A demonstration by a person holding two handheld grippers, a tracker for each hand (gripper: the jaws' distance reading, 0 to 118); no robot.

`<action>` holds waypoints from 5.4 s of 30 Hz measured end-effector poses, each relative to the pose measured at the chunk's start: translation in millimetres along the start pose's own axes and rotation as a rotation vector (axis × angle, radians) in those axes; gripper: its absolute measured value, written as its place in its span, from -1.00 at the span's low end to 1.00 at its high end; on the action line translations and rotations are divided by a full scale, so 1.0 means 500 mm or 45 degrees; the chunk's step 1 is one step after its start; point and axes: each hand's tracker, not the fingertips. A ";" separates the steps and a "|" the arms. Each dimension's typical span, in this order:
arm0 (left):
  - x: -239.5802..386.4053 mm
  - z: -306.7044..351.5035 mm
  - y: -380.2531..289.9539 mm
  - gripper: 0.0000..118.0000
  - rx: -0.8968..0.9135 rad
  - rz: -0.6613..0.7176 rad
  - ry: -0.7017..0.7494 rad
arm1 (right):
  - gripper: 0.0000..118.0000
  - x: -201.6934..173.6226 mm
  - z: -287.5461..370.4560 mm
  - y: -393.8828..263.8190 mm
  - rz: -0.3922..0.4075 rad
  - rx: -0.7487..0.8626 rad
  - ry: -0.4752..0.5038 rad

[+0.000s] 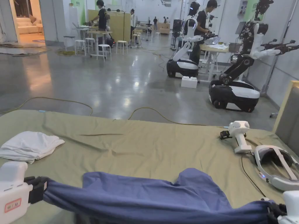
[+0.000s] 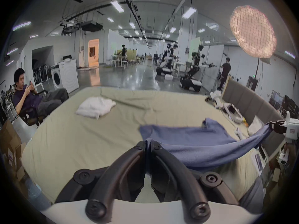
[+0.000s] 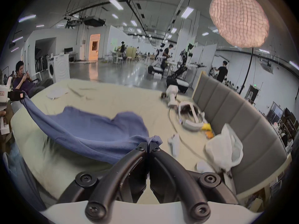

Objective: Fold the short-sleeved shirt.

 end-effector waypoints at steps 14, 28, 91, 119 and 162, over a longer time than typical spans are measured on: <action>-0.028 -0.011 -0.290 -0.89 -0.408 -0.097 0.046 | -0.98 -0.047 0.008 -0.278 0.107 -0.454 0.019; 0.011 -0.010 -0.301 -0.37 -0.528 -0.121 0.112 | -0.03 -0.073 -0.013 -0.290 0.156 -0.522 -0.091; -0.043 -0.129 -0.328 -0.06 -0.931 0.162 0.209 | -1.00 -0.291 -0.057 -0.067 -0.122 0.429 0.083; -0.011 -0.057 -0.304 -0.87 -0.765 0.160 0.079 | 0.06 -0.051 -0.068 -0.298 -0.100 -0.608 0.073; -0.017 -0.362 -0.020 -0.87 -0.531 0.144 0.017 | -0.86 -0.010 -0.398 -0.051 -0.242 -0.531 0.120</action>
